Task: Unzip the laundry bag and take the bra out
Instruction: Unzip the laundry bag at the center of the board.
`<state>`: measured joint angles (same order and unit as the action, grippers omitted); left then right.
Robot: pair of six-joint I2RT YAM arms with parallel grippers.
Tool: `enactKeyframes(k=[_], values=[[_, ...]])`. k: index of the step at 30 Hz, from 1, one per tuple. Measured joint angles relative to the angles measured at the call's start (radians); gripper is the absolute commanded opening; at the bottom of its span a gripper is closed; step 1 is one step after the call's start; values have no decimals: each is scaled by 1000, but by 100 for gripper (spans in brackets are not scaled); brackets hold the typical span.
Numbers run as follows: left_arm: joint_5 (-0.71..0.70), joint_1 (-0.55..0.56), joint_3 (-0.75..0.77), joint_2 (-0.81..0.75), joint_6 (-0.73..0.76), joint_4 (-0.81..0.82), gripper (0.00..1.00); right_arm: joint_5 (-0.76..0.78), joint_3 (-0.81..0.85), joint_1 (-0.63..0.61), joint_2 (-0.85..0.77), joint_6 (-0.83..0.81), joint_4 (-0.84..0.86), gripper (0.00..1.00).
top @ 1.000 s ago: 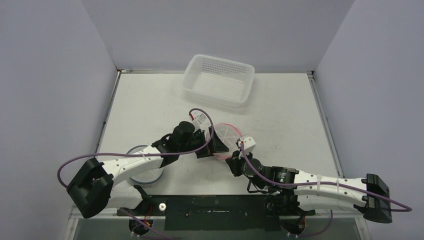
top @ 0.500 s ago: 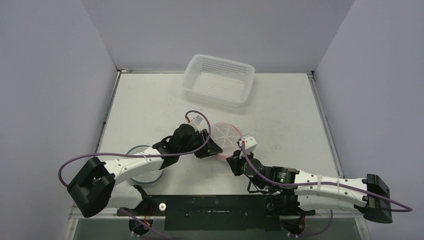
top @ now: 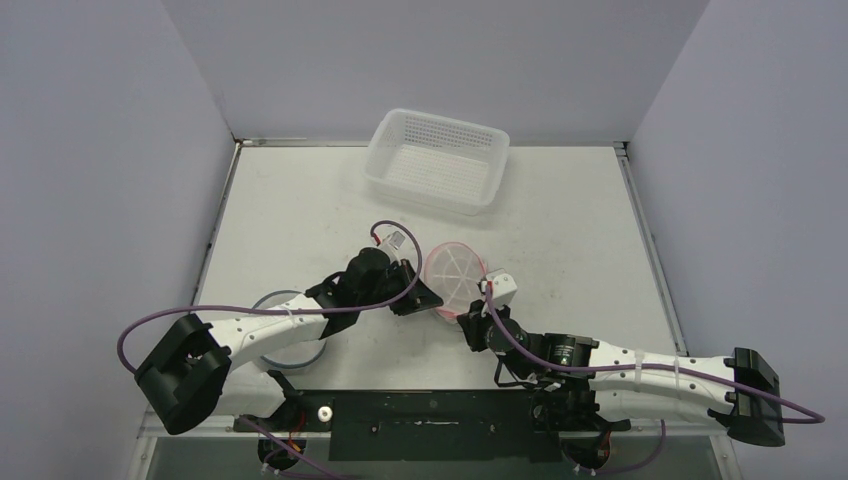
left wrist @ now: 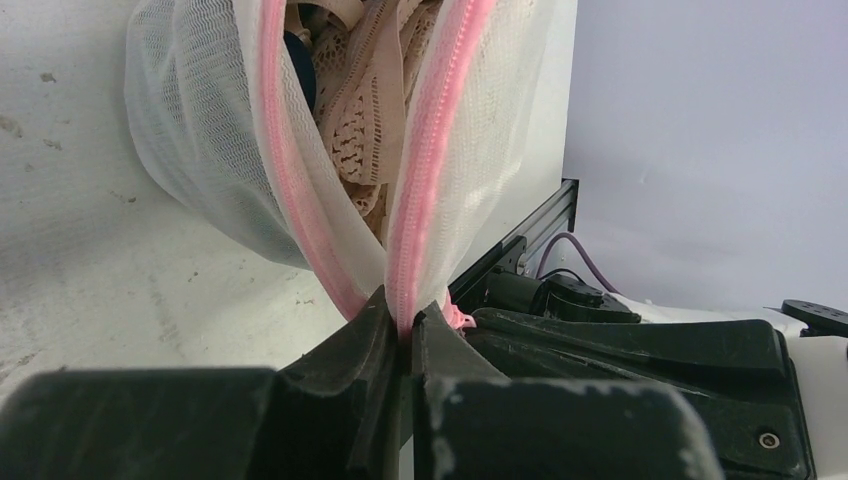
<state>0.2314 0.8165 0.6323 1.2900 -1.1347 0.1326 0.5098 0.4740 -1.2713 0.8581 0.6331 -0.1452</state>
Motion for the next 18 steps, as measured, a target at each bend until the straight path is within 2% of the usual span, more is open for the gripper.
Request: enactKeyframes(k=[18], values=[[-14, -20, -5, -13, -26, -1, 0, 43, 0, 2, -21, 69, -77, 5]])
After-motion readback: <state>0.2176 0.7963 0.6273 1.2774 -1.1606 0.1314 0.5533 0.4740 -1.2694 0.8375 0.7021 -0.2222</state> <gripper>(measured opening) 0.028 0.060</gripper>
